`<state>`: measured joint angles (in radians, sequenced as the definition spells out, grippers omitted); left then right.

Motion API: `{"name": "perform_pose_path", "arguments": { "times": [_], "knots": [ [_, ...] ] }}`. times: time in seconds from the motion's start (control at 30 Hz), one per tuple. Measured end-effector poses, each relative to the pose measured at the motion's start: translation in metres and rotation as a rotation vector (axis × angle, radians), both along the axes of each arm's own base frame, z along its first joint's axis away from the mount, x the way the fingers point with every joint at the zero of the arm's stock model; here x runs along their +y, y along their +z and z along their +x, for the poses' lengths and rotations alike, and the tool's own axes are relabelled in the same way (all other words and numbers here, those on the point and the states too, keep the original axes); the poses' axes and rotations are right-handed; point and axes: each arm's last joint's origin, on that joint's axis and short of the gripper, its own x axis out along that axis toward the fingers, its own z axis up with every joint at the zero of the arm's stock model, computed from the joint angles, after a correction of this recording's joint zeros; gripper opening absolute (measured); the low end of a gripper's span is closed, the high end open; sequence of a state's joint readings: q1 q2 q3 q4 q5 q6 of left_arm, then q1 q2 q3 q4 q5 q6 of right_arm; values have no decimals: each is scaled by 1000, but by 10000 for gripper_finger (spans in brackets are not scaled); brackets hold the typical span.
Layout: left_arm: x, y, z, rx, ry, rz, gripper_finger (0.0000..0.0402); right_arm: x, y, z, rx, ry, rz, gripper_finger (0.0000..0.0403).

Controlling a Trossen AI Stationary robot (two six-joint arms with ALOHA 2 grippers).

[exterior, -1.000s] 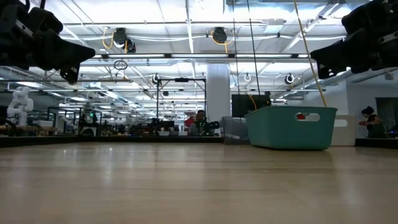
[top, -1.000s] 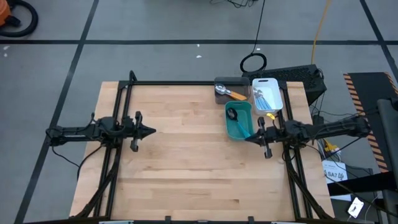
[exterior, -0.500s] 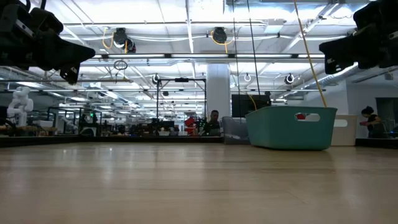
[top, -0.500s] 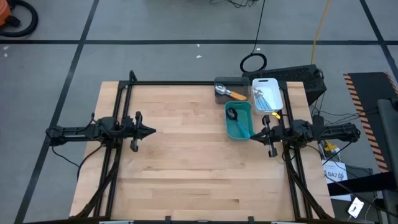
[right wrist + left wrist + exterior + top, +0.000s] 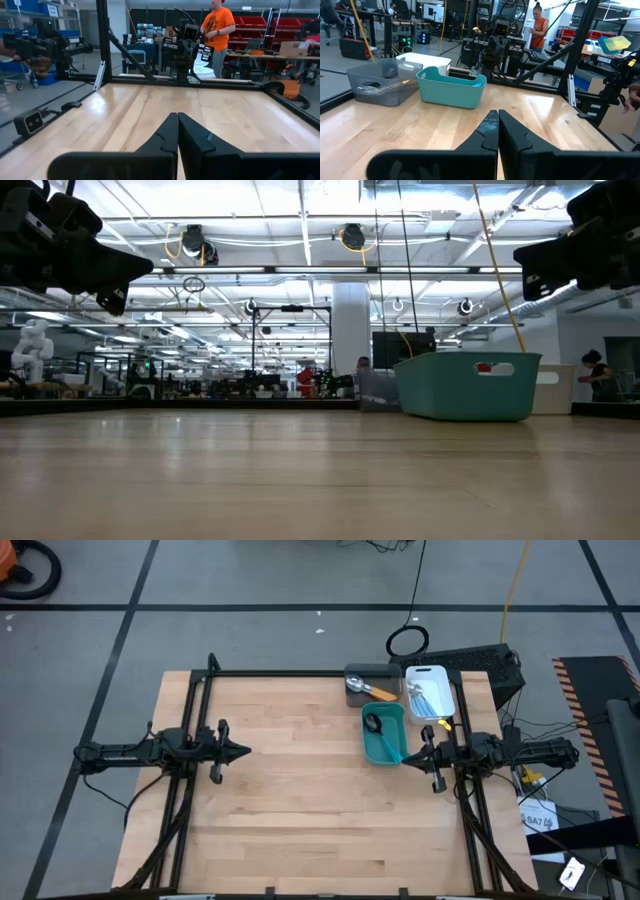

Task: Sort silverware by color (type)
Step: Return to Home Position

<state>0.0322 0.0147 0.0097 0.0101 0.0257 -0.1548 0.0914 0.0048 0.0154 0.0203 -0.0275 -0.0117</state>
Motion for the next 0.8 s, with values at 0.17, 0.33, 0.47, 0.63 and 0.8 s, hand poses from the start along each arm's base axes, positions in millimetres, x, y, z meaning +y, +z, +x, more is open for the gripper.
{"name": "perform_pose_path", "arguments": {
  "times": [0.17,0.33,0.47,0.63,0.8],
  "knots": [
    [0,0,0,0,0,2,1,0,0,0,-2,-1,-32,0],
    [-2,1,0,-8,-56,0,1,0,0,0,-3,-1,-34,0],
    [-7,1,0,-11,-100,13,1,0,1,0,-10,-1,-33,0],
    [-8,0,0,-5,-75,55,0,0,1,0,-11,-1,-33,0],
    [-8,0,0,-6,-62,113,1,0,1,0,-12,-1,-33,0]
  ]
}}
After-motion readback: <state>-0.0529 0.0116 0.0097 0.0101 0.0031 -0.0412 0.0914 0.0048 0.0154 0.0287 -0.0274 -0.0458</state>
